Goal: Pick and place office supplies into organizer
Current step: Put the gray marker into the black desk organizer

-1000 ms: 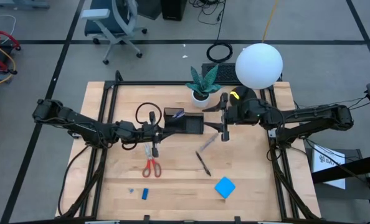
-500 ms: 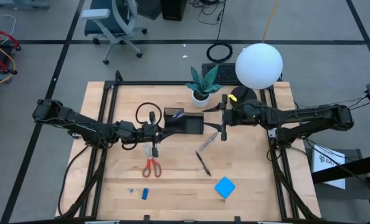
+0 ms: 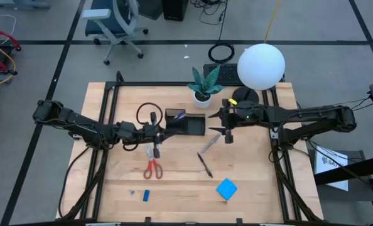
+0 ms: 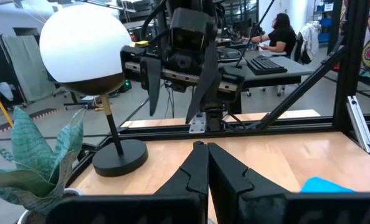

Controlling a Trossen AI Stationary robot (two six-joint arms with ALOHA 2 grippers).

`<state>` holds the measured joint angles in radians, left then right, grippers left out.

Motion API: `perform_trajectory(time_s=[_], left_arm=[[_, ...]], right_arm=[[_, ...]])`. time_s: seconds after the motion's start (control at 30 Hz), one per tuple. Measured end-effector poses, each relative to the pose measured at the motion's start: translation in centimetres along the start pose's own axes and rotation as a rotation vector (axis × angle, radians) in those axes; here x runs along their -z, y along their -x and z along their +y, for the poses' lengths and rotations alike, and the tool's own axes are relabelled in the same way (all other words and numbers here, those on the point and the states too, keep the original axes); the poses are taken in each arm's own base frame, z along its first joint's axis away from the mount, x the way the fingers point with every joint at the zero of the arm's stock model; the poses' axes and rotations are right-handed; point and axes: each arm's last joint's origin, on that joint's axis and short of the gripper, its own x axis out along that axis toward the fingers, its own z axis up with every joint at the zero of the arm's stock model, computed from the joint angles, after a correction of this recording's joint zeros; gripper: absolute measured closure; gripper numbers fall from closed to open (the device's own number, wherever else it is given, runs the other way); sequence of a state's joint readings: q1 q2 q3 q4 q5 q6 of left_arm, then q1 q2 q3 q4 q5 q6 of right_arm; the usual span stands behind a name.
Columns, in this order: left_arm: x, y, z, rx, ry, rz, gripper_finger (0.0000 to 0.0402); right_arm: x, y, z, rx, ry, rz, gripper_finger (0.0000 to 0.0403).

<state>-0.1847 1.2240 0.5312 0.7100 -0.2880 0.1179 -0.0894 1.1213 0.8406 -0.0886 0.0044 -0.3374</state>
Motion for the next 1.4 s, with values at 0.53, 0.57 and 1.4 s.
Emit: perform_trajectory(time_s=[0.53,0.57,1.4], left_arm=[[0.0,0.0,0.2,-0.008,0.018,0.001,0.0394],[0.0,0.0,0.2,-0.008,0.018,0.001,0.0394],[0.0,-0.1,0.2,-0.009,0.018,0.004,0.0394]], right_arm=[[3.5,-3.0,0.8,-0.181,0.111,0.471,0.0195],[3.9,-3.4,0.9,-0.193,0.114,0.505,0.0195],[8.9,-11.2,4.3,-0.402,0.252,0.885,0.0195]])
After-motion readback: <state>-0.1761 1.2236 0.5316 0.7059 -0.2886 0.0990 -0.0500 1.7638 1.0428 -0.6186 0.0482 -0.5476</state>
